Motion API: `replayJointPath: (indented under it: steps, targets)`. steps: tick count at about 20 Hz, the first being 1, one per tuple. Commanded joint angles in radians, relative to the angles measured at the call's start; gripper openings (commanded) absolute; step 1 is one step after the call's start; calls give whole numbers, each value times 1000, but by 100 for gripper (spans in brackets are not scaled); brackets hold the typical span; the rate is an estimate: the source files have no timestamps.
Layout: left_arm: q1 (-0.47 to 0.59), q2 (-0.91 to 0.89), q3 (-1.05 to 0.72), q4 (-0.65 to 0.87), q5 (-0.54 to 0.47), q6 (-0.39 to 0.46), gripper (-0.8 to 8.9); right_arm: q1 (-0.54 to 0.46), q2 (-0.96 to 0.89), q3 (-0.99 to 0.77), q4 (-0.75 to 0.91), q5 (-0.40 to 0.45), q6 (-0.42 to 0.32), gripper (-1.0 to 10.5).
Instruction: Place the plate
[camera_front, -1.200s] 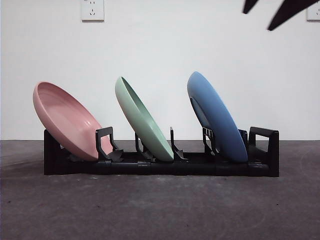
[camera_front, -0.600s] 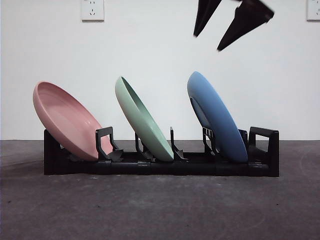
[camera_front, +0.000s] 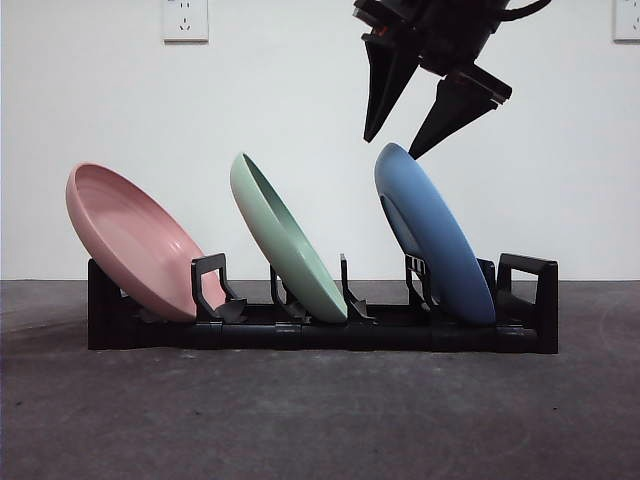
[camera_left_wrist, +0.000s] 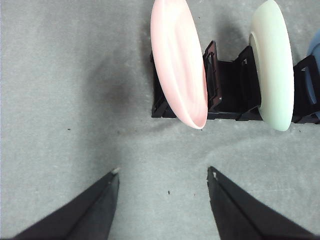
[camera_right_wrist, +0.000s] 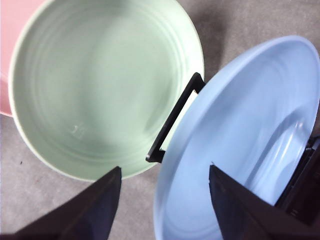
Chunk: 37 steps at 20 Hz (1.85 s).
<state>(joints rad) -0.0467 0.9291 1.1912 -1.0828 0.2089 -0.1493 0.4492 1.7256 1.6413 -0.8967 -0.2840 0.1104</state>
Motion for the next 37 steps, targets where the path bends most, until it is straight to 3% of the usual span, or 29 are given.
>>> replayJointPath:
  steps: [1, 7, 10, 16, 20, 26, 30, 37]
  targets:
    - [-1, 6, 27, 6, 2, -2, 283, 7, 30, 26, 14, 3, 9, 215]
    - [-1, 6, 27, 6, 2, -1, 283, 7, 45, 26, 15, -3, 9, 32]
    - [-1, 6, 27, 6, 2, -1, 283, 6, 45, 26, 10, -5, 22, 10]
    - [-1, 6, 27, 3, 2, -1, 282, -17, 3, 78, -26, -212, 66, 10]
    - [-1, 6, 27, 6, 2, 0, 282, -14, -29, 200, -130, -241, 58, 10]
    - [-2, 6, 27, -1, 2, 0, 282, -10, -138, 334, -288, -234, -59, 10]
    - [-2, 6, 27, -1, 2, -1, 282, 11, -278, 304, -351, -151, -100, 10]
    - [-2, 6, 27, -1, 2, -1, 282, 78, -715, -114, -130, -36, -100, 10]
